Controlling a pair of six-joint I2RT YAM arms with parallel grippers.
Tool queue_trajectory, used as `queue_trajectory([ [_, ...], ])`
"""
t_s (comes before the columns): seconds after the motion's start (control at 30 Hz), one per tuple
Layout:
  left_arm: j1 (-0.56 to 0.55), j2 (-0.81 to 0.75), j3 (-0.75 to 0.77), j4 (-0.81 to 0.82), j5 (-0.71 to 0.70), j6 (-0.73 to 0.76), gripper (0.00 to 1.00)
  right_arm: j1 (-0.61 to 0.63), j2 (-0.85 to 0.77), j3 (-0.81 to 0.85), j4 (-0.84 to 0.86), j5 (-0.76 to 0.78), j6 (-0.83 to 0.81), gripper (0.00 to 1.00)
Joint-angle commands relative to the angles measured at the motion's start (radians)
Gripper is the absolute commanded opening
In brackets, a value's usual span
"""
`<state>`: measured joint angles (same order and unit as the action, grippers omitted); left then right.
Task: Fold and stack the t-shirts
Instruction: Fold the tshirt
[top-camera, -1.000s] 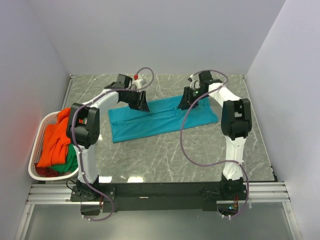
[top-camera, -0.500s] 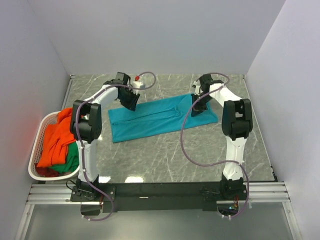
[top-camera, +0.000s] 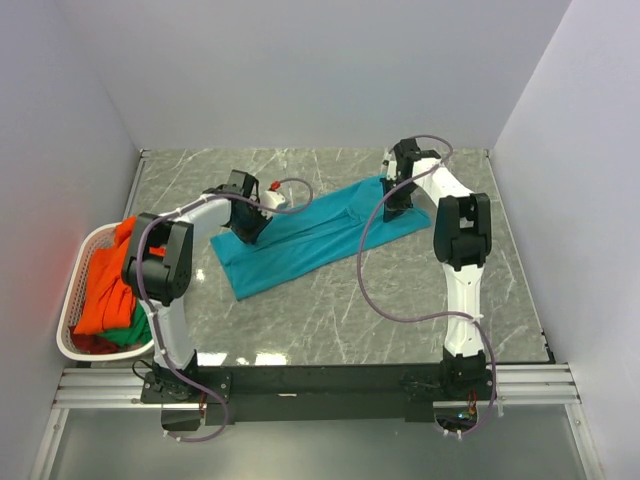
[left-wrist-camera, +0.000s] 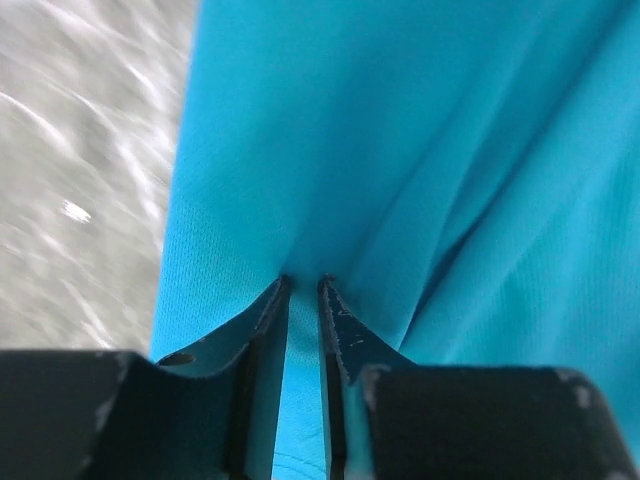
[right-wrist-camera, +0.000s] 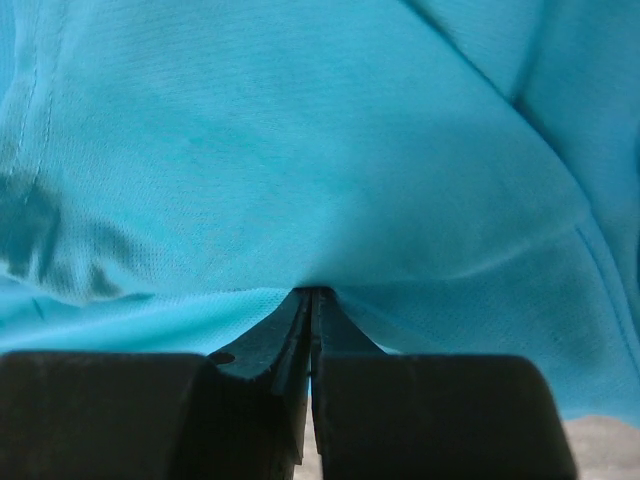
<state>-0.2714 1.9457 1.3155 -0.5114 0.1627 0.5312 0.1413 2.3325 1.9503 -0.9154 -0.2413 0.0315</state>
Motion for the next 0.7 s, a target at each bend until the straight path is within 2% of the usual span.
queue_trajectory([
  [0.0, -0.021, -0.027, -0.105, -0.113, 0.004, 0.007, 0.23, 0.001, 0.050, 0.096, 0.012, 0.017, -0.021, 0.06],
  [0.13, -0.127, -0.140, -0.246, -0.112, 0.055, -0.071, 0.23, 0.010, 0.122, 0.249, -0.005, -0.058, -0.024, 0.07],
  [0.2, -0.159, -0.187, -0.281, -0.111, 0.075, -0.112, 0.23, 0.017, 0.120, 0.254, 0.013, -0.070, -0.056, 0.08],
  [0.37, -0.167, -0.229, -0.211, -0.159, 0.136, -0.137, 0.32, 0.017, 0.044, 0.205, 0.014, -0.145, -0.088, 0.15],
  [0.47, -0.167, -0.275, -0.144, -0.186, 0.185, -0.059, 0.38, 0.004, -0.031, 0.180, -0.010, -0.170, -0.110, 0.28],
  [0.5, -0.170, -0.290, -0.118, -0.193, 0.193, -0.016, 0.40, 0.000, -0.056, 0.171, -0.011, -0.193, -0.110, 0.37],
  [0.53, -0.175, -0.294, -0.104, -0.203, 0.199, 0.007, 0.40, -0.003, -0.100, 0.148, -0.010, -0.199, -0.105, 0.41],
  [0.6, -0.186, -0.289, -0.072, -0.237, 0.227, 0.071, 0.41, -0.023, -0.145, 0.121, 0.000, -0.231, -0.091, 0.47],
  [0.67, -0.209, -0.280, -0.058, -0.248, 0.247, 0.099, 0.41, -0.035, -0.196, 0.084, 0.001, -0.242, -0.081, 0.49],
])
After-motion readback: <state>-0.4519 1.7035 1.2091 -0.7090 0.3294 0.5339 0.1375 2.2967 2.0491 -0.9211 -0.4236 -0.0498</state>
